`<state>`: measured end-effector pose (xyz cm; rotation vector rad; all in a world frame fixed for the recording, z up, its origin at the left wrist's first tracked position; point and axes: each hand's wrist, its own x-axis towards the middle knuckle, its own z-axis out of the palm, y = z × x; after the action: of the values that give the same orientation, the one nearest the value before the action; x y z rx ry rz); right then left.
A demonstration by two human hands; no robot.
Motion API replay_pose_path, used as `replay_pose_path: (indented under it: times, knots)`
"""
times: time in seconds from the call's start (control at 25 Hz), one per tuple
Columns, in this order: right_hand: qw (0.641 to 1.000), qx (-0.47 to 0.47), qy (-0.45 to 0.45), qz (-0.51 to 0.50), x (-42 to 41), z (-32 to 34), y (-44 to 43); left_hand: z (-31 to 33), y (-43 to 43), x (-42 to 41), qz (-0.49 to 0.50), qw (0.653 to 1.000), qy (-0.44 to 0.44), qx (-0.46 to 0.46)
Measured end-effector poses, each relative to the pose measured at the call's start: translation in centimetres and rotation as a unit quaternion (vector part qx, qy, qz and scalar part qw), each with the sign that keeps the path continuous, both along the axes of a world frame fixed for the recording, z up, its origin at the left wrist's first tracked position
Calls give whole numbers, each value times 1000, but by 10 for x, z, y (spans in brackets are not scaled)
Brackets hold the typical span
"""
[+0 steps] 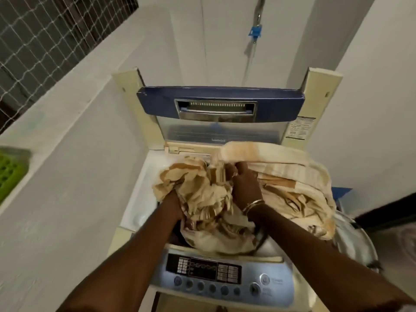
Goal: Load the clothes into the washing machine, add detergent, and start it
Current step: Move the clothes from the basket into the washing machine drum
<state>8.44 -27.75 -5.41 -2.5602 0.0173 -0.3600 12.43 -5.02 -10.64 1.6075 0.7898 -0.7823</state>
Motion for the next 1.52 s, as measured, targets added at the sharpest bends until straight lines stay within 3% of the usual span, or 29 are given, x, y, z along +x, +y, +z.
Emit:
replay_pose_path:
  times: [0.08,0.12,0.28,0.36,0.48,0.56,0.64,0.72,0.76,0.84,0.92,0.96,1.04,1.16,1.28,1.32,1.44,1.52]
  knots:
    - [979,-131,146,60,-6,-30,7,4,1,-4,55,998,21,12]
    - [956,-167,227,80,-10,-35,5,2,-4,-1,30,999,37,8]
    - [908,-193,344,140,-1,-24,-16,-10,-26,-3,-102,982,-70,146]
    - [927,-181,298,139,4,-4,-23,11,-57,-13,-158,940,-205,221]
    - [987,-109,108,40,-1,23,-52,40,-110,-21,-138,920,-332,158]
    - [996,-71,4,-61,-9,29,-89,57,-150,-26,-219,877,-411,116]
    - [983,-2,-10,-182,-19,24,-129,67,-187,-27,-303,822,-476,73]
    - [947,110,54,-297,-29,14,-167,67,-222,-30,-416,747,-513,73]
    - [912,195,102,-345,-33,-1,-185,67,-237,-32,-481,697,-523,97]
    - [806,369,202,-417,-46,-29,-209,64,-262,-36,-588,603,-514,163]
    - [693,540,248,-409,-59,-49,-214,58,-279,-39,-641,561,-475,218]
    - [638,616,262,-381,-64,-53,-212,56,-284,-41,-649,558,-458,239]
    - [578,704,236,-339,-67,-49,-206,55,-290,-43,-647,568,-434,264]
    - [554,718,175,-382,-57,-26,-197,61,-291,-41,-647,574,-421,273]
    - [553,706,25,-441,-58,7,-186,72,-275,-38,-604,587,-487,232]
    - [567,703,-27,-429,-57,15,-178,74,-261,-37,-579,601,-514,200]
    - [696,623,-124,-335,-51,33,-131,75,-201,-38,-496,658,-558,102]
    - [752,595,-147,-244,-44,35,-82,70,-152,-40,-434,693,-568,95]
